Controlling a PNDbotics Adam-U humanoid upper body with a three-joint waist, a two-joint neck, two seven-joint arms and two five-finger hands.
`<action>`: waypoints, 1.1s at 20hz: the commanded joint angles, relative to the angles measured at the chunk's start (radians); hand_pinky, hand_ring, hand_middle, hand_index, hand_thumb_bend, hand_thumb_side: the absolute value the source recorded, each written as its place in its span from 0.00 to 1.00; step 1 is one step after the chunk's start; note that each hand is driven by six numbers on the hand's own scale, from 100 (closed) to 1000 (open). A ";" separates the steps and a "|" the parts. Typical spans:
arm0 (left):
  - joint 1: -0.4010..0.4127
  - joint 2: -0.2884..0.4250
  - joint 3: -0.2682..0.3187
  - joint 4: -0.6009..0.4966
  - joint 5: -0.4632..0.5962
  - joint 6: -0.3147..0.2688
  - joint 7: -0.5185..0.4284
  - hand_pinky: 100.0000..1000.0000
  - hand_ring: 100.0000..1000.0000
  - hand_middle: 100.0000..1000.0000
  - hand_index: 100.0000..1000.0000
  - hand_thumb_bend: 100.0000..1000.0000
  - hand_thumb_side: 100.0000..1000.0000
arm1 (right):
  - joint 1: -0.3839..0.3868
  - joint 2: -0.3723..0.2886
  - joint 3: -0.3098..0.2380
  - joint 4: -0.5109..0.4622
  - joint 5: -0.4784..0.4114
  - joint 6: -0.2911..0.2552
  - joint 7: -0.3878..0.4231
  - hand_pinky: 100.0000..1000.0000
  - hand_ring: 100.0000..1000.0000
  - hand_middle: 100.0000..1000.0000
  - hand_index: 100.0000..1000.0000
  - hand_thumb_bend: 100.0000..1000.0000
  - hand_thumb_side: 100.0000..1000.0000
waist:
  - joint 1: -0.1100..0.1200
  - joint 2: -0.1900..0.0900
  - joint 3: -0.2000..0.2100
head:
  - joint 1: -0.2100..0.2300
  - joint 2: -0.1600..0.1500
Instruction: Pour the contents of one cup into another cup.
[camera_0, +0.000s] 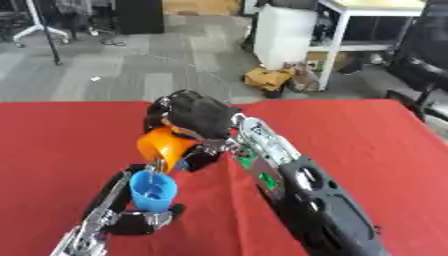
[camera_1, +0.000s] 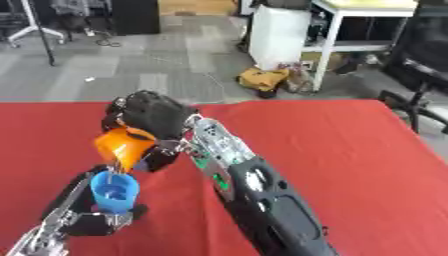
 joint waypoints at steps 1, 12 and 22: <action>-0.021 0.001 0.006 -0.017 0.005 0.001 -0.001 0.27 0.06 0.09 0.39 0.46 0.00 | -0.020 -0.021 -0.001 -0.027 0.003 -0.003 -0.002 0.52 0.20 0.18 0.26 0.27 0.00 | 0.002 -0.020 0.001 | -0.002 0.003; -0.022 0.001 0.008 -0.016 0.001 0.000 0.005 0.28 0.06 0.09 0.39 0.47 0.00 | -0.018 -0.022 -0.002 -0.032 -0.001 -0.002 -0.002 0.52 0.20 0.18 0.25 0.27 0.00 | 0.003 -0.021 -0.001 | -0.003 0.002; -0.020 0.009 0.043 0.040 -0.093 -0.038 0.204 0.62 0.42 0.46 0.61 1.00 0.13 | 0.023 -0.033 -0.028 -0.095 -0.116 0.043 -0.063 0.52 0.18 0.16 0.20 0.30 0.00 | 0.006 -0.019 -0.005 | 0.000 0.000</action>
